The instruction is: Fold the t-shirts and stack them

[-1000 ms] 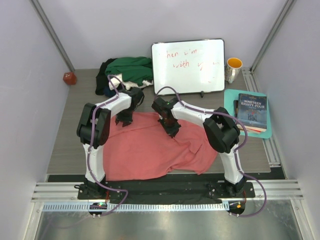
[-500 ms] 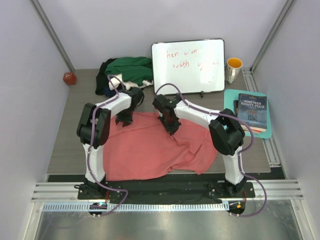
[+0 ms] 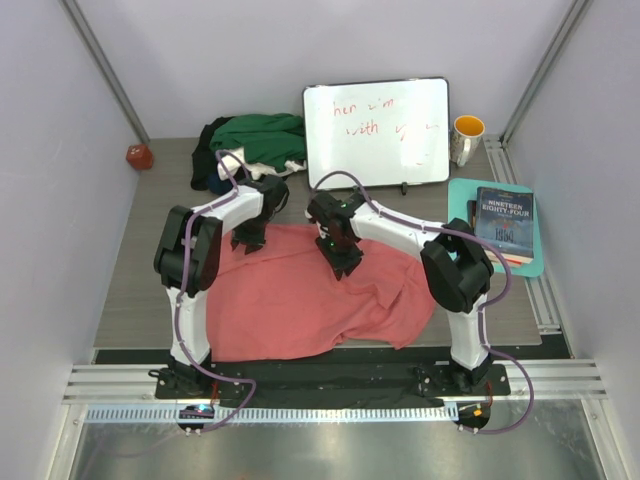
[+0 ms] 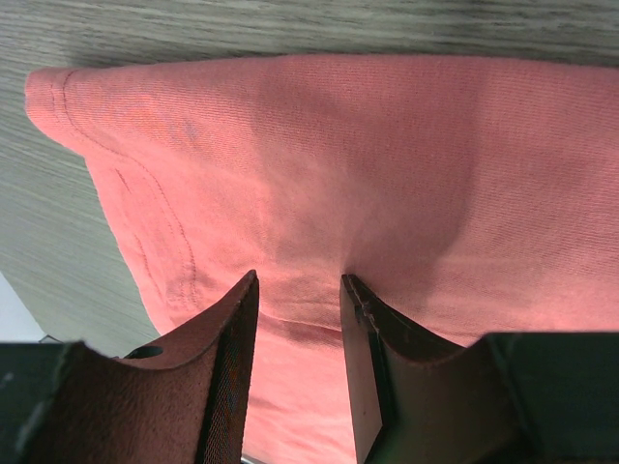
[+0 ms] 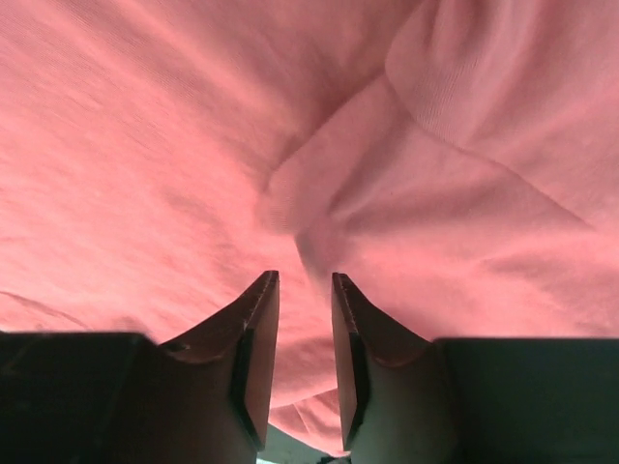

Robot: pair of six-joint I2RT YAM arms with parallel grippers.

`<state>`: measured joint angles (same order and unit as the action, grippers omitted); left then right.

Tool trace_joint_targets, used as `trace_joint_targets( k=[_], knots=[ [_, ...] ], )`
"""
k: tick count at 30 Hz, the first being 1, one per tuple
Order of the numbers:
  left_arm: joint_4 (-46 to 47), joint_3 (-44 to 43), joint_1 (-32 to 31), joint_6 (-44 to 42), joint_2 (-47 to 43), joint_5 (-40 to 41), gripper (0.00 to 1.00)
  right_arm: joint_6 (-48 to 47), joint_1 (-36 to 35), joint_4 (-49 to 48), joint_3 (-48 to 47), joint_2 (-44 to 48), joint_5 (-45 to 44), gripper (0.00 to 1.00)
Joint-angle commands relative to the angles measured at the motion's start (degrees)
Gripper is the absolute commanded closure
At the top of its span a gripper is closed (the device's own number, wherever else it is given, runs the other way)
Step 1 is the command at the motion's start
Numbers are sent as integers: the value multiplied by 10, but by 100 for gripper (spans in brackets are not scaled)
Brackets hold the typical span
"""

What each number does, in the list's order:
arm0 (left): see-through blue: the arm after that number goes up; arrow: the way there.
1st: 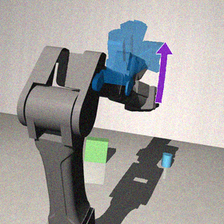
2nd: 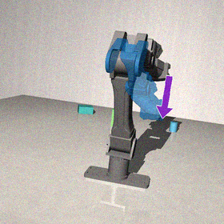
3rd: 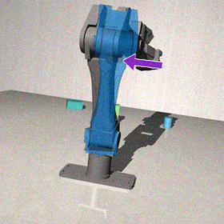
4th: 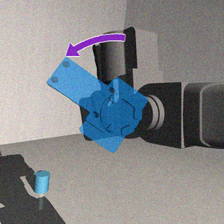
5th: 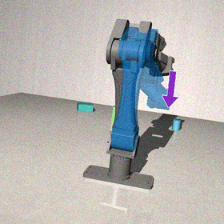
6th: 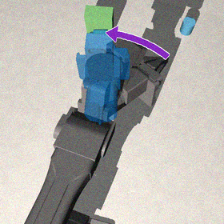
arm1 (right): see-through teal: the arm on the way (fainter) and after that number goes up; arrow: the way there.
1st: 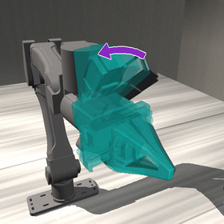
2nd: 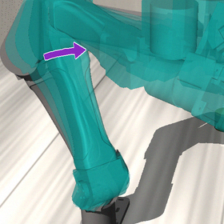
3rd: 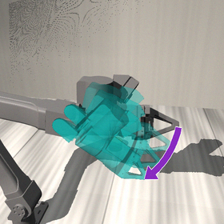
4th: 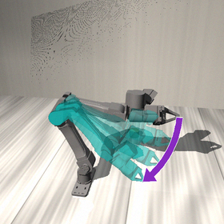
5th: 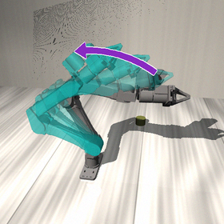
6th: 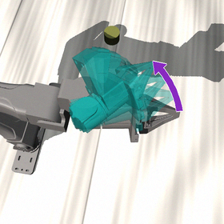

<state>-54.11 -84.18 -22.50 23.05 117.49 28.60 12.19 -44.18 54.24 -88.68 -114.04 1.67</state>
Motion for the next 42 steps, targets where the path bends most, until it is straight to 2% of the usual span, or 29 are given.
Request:
trace_joint_targets(
  k=[1,7,12,20,24,28,30,32,42],
  knots=[
    [-9,-19,-3,-8,5,-1,60,-1,-1,27,22,31,-38,65],
    [-6,-14,-3,-5,0,2,60,13,-1,4,32,69,-68,65],
    [7,-1,-2,-1,-22,13,58,30,15,-26,33,122,-127,64],
    [37,17,7,20,-65,35,54,77,155,-116,102,150,-135,67],
    [57,24,19,21,-86,23,54,74,183,-135,114,131,-122,68],
    [65,40,19,9,-101,-1,54,64,183,-142,127,118,-77,66],
    [64,44,19,9,-109,-14,53,63,183,-142,135,116,-74,66],
    [67,51,18,9,-126,-28,47,61,183,-143,142,116,-81,65],
    [59,90,11,-15,-158,-52,46,63,183,-160,164,98,-65,65]
  ],
)
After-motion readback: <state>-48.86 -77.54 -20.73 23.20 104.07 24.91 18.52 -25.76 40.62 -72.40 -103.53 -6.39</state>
